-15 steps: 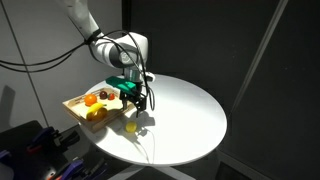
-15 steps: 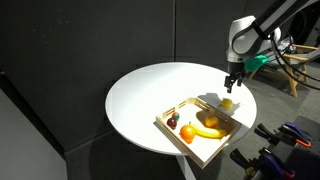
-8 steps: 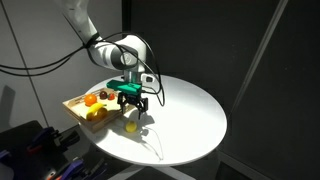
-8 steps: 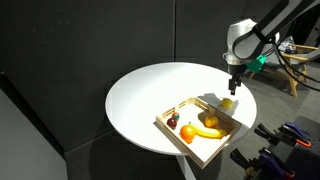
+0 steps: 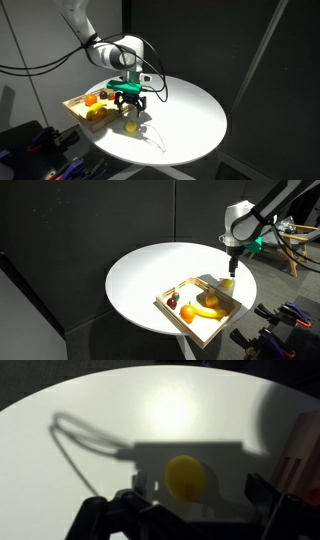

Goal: Pick up the yellow toy from the table and put it on the tray

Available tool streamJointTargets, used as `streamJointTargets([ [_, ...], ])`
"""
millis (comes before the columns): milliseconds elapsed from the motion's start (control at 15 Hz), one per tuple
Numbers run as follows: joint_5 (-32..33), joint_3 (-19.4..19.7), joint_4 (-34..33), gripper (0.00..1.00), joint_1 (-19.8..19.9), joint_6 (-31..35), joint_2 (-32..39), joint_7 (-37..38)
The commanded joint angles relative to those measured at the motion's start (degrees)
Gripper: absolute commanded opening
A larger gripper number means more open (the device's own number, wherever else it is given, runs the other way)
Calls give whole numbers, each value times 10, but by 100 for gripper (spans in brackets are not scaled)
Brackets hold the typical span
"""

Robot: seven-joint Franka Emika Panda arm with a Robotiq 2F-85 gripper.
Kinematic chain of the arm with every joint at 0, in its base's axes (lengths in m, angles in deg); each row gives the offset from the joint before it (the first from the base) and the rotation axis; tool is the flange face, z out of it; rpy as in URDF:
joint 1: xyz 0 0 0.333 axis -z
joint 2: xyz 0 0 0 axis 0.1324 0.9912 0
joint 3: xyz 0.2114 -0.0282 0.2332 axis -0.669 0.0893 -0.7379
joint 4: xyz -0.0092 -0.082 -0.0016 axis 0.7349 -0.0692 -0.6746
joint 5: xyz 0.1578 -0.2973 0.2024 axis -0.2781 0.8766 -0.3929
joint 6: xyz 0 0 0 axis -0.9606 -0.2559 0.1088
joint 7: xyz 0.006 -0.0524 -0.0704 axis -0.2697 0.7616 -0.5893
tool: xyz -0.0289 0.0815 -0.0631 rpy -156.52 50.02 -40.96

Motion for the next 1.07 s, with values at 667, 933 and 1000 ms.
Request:
streamJointTargets([
  [667, -62, -13, 4, 100, 37, -11, -13, -90],
  [933, -60, -13, 12, 100, 40, 27, -10, -80],
  [1000, -61, -14, 13, 100, 40, 38, -9, -78],
])
